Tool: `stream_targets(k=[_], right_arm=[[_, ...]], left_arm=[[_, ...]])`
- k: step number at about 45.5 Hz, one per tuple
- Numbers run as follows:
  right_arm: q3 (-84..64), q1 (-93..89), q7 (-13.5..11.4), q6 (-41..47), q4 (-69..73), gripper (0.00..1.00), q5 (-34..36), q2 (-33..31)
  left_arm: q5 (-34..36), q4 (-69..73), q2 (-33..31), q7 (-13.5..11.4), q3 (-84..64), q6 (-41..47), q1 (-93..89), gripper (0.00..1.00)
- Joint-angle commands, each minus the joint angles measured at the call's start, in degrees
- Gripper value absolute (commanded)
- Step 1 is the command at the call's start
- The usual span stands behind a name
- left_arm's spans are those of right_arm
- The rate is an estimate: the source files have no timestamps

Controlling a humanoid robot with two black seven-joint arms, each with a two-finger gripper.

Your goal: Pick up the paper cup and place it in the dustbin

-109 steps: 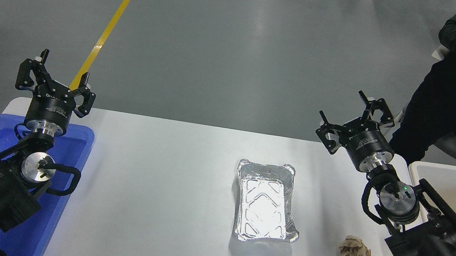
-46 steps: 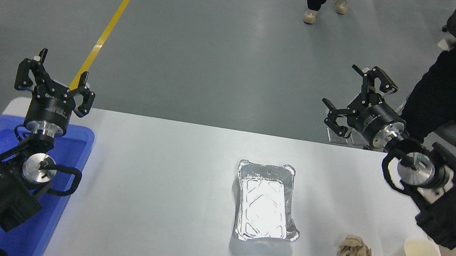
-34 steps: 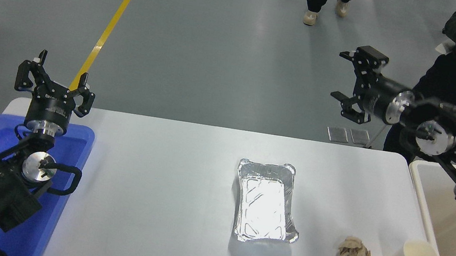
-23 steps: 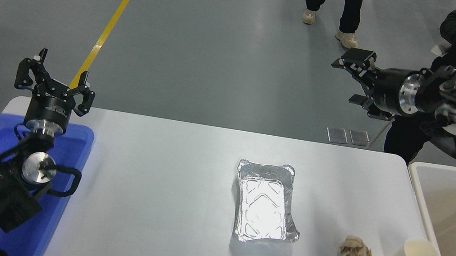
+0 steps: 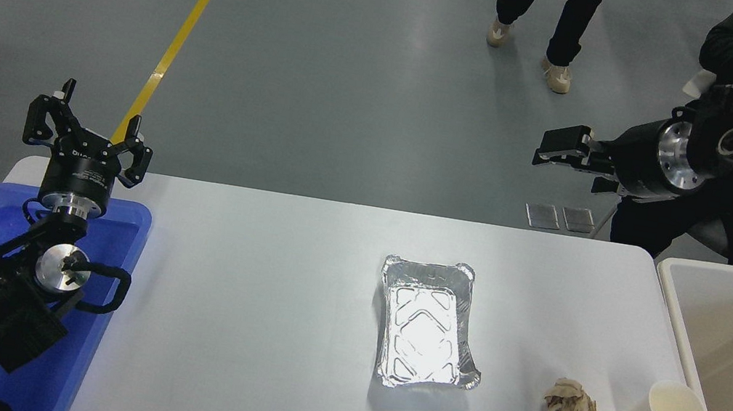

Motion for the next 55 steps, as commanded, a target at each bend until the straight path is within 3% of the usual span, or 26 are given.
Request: stream_targets(k=[1, 23, 33, 55], right_arm=[[-3.89, 3.13, 0.06, 2.59, 7.48, 1.0, -2.7, 0.4], [-8.11, 4.98, 0.06, 2.59, 13.46, 1.0, -4.11, 0.22], [-12.23, 5.07, 0.15, 3.11, 15.04, 1.0, -10.61, -0.22], [-14.87, 15.79, 0.41, 14.88, 21.9, 1.0, -13.78, -11.38]], left_arm=[[0.0, 0.0, -0.02, 0.0, 0.0, 0.07, 0.0, 0.99], [0.0, 0.0, -0.02, 0.0, 0.0, 0.07, 0.0, 0.99], [0.0, 0.0, -0.02, 0.0, 0.0, 0.07, 0.0, 0.99], [0.0, 0.0, -0.02, 0.0, 0.0, 0.07, 0.0, 0.99]])
